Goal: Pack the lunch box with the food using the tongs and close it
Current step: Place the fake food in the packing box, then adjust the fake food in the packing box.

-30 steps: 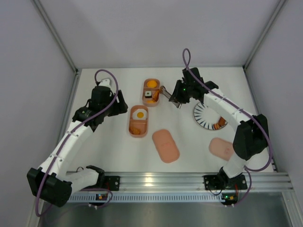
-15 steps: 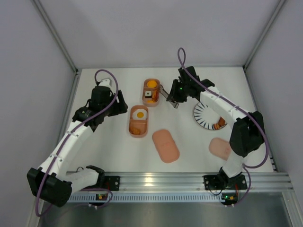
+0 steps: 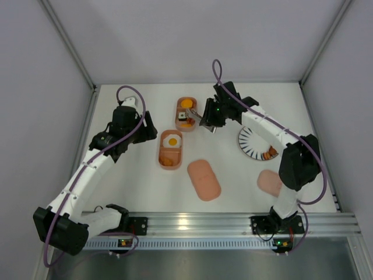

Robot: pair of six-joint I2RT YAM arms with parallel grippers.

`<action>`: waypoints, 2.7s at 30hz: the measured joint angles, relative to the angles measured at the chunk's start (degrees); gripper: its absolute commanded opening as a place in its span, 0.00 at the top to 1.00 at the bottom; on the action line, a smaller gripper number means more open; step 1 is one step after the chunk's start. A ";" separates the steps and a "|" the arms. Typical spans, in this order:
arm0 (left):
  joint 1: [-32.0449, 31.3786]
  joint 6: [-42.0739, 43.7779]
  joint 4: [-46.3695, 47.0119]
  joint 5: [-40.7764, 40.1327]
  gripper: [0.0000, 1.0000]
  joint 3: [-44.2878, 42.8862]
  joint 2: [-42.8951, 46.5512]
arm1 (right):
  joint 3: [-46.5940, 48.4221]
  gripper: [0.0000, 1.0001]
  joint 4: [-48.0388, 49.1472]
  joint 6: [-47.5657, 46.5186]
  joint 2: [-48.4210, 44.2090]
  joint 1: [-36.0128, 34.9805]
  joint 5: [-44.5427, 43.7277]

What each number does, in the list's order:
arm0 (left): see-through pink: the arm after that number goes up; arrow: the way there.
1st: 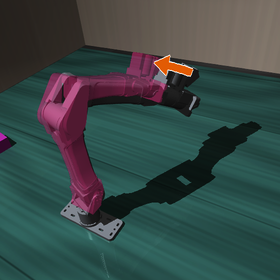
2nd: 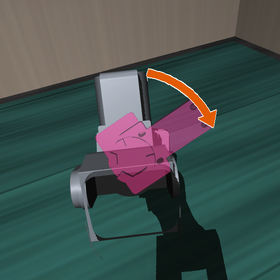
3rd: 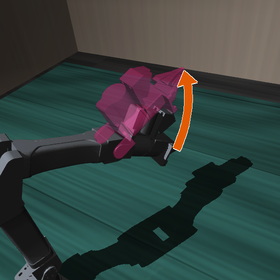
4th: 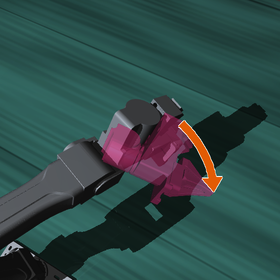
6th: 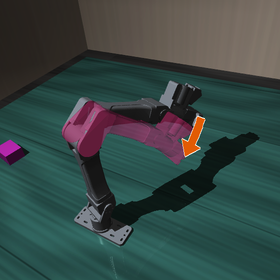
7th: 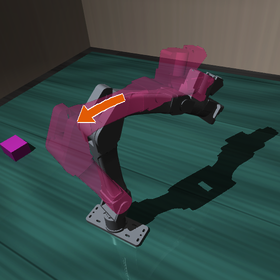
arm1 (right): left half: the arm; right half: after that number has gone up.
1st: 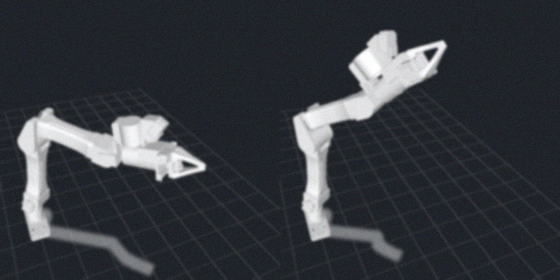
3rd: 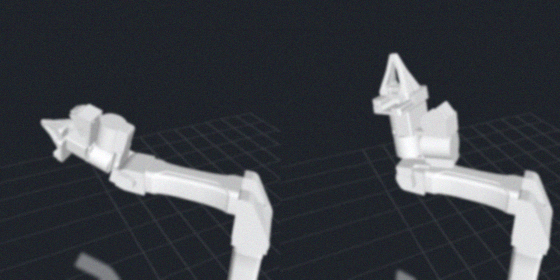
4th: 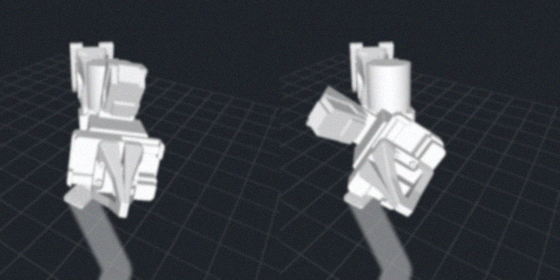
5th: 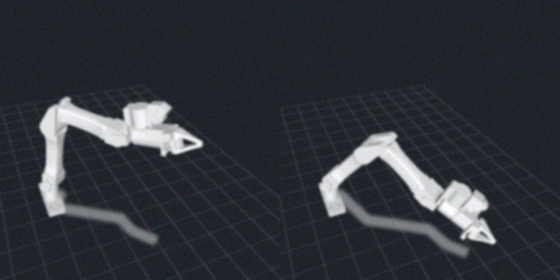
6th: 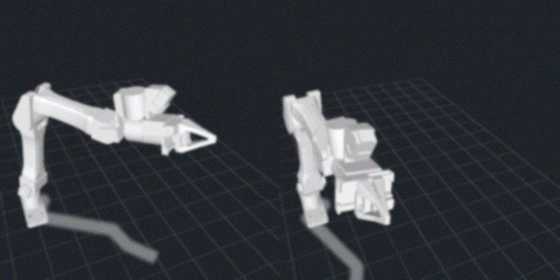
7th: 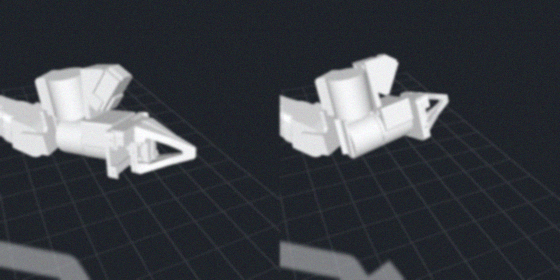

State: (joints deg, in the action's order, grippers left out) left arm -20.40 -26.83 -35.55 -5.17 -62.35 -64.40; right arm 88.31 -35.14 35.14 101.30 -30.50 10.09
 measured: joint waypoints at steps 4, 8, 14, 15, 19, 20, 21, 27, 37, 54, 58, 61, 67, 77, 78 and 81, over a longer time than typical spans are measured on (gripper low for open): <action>0.00 0.02 0.02 -0.02 0.26 0.00 0.00 | 0.00 0.65 -0.02 0.00 0.85 -0.22 0.24; 0.00 0.02 0.00 -0.02 0.26 0.00 0.00 | 0.66 0.65 -0.04 0.00 1.73 -0.31 0.39; 0.00 0.17 0.00 -0.22 0.26 0.00 0.00 | 2.62 0.66 0.11 0.02 4.44 -1.03 0.57; 0.00 0.22 -0.02 -0.22 0.26 0.00 0.00 | 2.84 0.66 0.13 0.04 4.92 -1.27 0.55; 0.00 0.39 -0.04 -0.22 0.26 0.00 0.00 | 3.34 0.66 0.17 0.07 6.29 -2.05 0.68; 0.00 0.42 -0.04 -0.22 0.26 0.00 0.00 | 3.41 0.66 0.28 0.11 6.60 -2.23 0.72; 0.00 0.42 -0.04 -0.22 0.26 0.00 0.00 | 3.54 0.66 0.22 0.20 6.88 -2.40 0.76; 0.00 0.59 -0.22 -0.26 0.26 -0.17 0.00 | 5.27 0.68 0.24 0.39 8.85 -3.78 1.20; 0.00 1.07 -0.50 -0.48 0.26 -0.66 0.00 | 5.95 0.67 -0.28 0.22 8.90 -5.70 -1.73; 0.00 1.05 -0.50 -0.22 0.26 -0.66 0.02 | -4.09 0.77 -1.36 1.09 -11.61 -0.98 -11.10; 0.02 1.03 -0.50 -0.22 0.26 -0.66 0.04 | -5.07 0.78 -1.66 1.05 -10.75 -0.02 -11.80; 0.02 1.03 -0.50 -0.22 0.26 -0.66 0.07 | -4.87 0.79 -1.55 0.98 -8.96 0.81 -12.46; 0.02 1.05 -0.50 -0.22 0.26 -0.66 0.15 | -1.79 0.81 -1.66 0.52 -2.27 1.92 -13.05; 0.04 1.05 -0.50 -0.24 0.26 -0.66 0.15 | 0.72 0.82 -0.04 -0.74 2.73 2.03 -13.03; 0.04 1.05 -0.50 -0.24 0.26 -0.66 0.15 | 0.76 0.82 0.37 -0.90 2.75 2.03 -12.94; 0.04 1.05 -0.50 -0.24 0.26 -0.66 0.15 | 0.96 0.83 1.11 -1.16 2.82 2.03 -12.72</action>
State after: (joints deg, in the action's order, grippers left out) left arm -20.36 -25.78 -36.05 -5.41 -63.00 -64.25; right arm 89.27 -34.02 33.98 104.12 -28.47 -2.63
